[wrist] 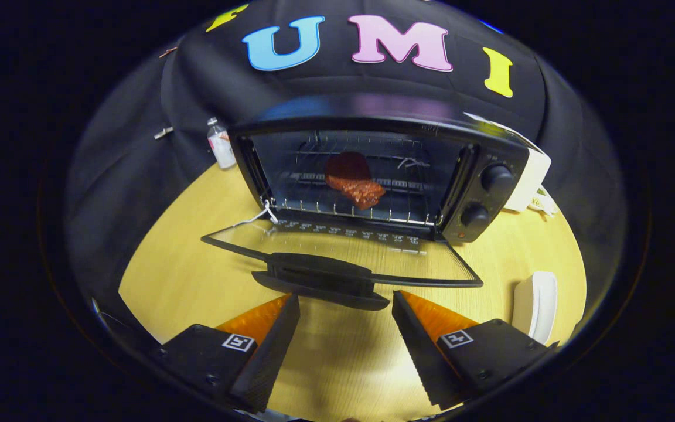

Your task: Open the toaster oven, put the food inside, and close the toaster oven door.

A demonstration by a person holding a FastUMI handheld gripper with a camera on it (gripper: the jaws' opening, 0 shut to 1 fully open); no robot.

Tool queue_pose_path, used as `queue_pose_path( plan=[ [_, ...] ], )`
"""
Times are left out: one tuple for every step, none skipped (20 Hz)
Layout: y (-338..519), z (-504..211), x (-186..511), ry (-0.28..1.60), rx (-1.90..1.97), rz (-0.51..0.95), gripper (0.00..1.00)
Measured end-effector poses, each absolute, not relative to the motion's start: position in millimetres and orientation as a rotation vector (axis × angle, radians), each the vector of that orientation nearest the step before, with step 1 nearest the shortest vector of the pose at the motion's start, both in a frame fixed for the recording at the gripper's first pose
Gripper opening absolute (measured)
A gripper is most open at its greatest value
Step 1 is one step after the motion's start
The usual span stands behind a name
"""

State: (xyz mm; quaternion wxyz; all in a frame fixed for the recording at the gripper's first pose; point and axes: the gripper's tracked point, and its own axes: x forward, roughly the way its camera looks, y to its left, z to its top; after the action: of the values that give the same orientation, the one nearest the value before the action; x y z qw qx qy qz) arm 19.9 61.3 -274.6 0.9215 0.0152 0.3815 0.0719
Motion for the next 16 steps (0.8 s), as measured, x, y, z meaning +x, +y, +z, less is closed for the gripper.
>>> queue_pose_path(
  plan=[
    [60.5,-263.9,24.8,0.753,0.039,0.147,0.98],
    [59.1,-253.4,31.2,0.721,0.044,0.143,0.98],
    [59.0,-242.5,37.0,0.695,0.053,0.137,0.99],
    [57.2,-232.8,43.6,0.676,0.065,0.125,0.98],
    [54.3,-220.5,48.4,0.661,0.080,0.110,0.99],
    [52.9,-207.8,53.0,0.640,0.099,0.101,0.99],
    [51.4,-195.4,51.8,0.616,0.113,0.094,0.99],
    [49.3,-186.6,52.1,0.595,0.119,0.087,0.99],
    [47.4,-181.4,56.5,0.577,0.120,0.083,0.99],
    [44.3,-173.2,56.0,0.562,0.119,0.085,0.99],
    [41.2,-164.6,54.6,0.541,0.117,0.090,0.98],
    [36.9,-156.9,52.1,0.521,0.109,0.092,0.98],
    [30.7,-145.1,47.3,0.496,0.098,0.089,0.98],
    [25.8,-131.8,44.0,0.466,0.090,0.087,0.98],
    [21.8,-117.8,40.6,0.433,0.081,0.087,0.98],
    [16.1,-103.3,38.0,0.398,0.066,0.082,0.98]
  ],
)
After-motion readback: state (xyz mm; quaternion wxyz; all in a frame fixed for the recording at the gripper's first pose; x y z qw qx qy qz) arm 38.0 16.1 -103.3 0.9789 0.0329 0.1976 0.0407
